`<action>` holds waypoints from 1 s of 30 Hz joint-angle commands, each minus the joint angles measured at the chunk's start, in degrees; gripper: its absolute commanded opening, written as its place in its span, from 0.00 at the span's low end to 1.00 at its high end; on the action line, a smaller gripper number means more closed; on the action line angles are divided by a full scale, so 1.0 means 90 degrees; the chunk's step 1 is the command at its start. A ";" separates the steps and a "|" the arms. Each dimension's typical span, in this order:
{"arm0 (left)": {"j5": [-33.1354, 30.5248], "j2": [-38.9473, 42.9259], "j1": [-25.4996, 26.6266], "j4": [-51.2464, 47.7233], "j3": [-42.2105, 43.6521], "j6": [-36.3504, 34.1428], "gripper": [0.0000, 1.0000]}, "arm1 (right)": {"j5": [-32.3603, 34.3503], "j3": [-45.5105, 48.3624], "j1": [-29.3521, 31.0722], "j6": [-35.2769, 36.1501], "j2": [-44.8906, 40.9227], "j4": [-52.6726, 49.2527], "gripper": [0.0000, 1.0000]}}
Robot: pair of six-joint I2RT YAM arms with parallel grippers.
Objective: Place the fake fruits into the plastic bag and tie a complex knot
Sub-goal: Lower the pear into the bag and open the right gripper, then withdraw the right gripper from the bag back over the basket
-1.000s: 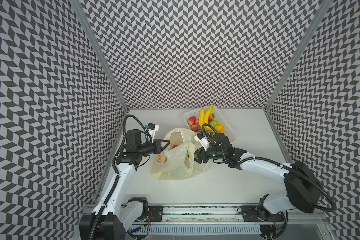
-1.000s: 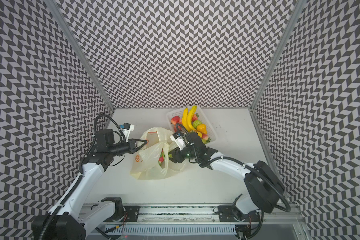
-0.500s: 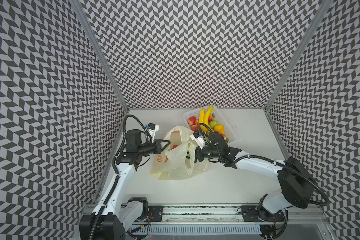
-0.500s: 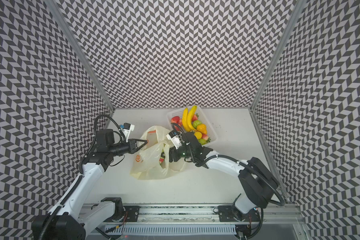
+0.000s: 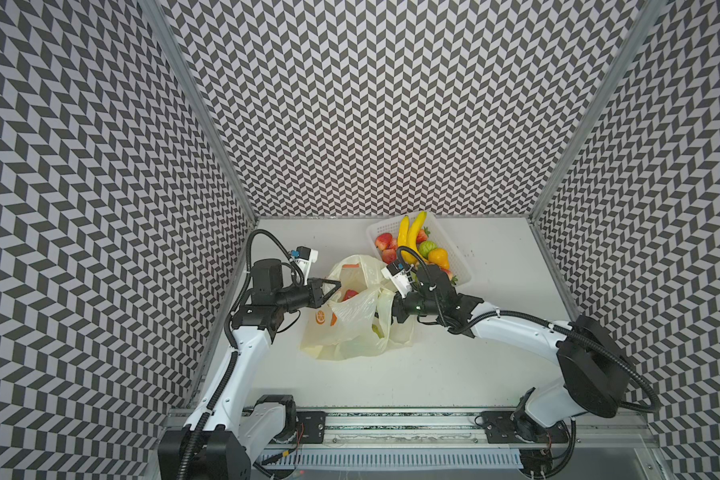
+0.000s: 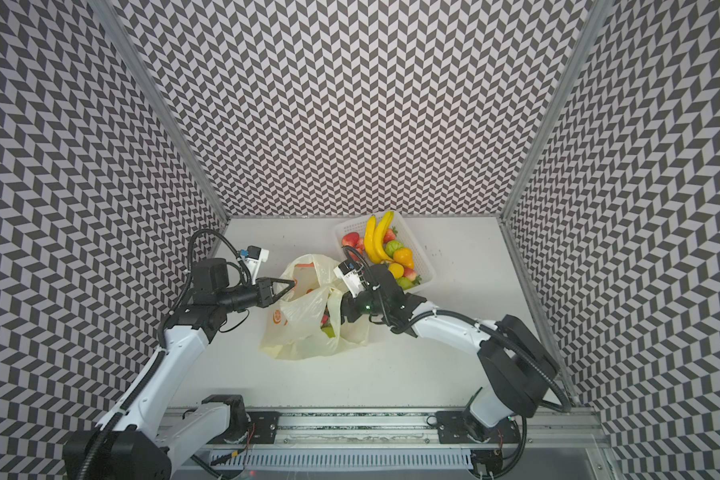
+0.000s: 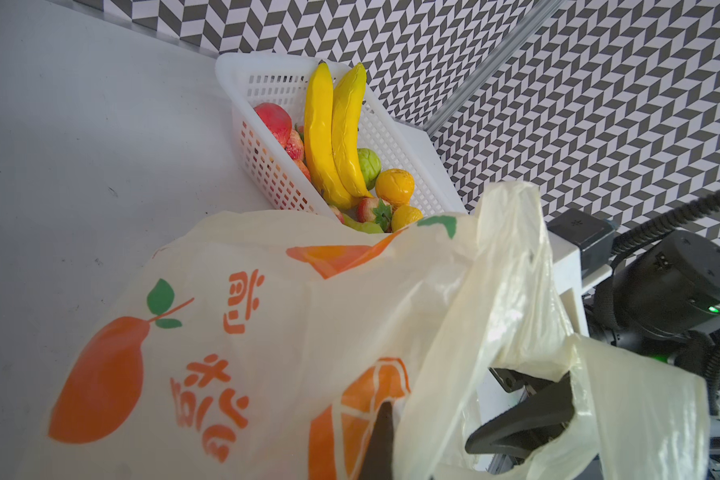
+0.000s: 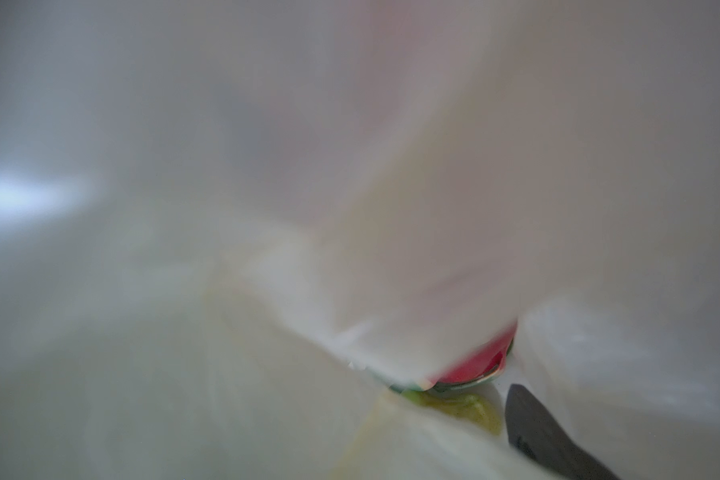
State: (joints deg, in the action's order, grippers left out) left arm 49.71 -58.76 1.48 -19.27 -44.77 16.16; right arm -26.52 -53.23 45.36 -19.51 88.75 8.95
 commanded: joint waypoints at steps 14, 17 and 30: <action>-0.0263 0.0096 -0.0056 0.0227 -0.0069 0.0205 0.00 | 0.0328 0.0763 0.0027 0.0418 -0.1020 -0.0500 0.97; -0.0390 0.0094 -0.0085 0.0245 -0.0046 0.0307 0.00 | 0.0276 0.0925 0.0028 0.0488 -0.1279 -0.0794 0.97; -0.0378 0.0118 -0.0096 0.0354 0.0018 0.0431 0.00 | -0.0034 0.1327 0.0028 0.0646 -0.2712 -0.1908 1.00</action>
State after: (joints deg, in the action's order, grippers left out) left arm 46.65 -58.57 0.97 -17.56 -44.77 19.64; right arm -25.10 -41.08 45.36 -15.09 67.16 -5.21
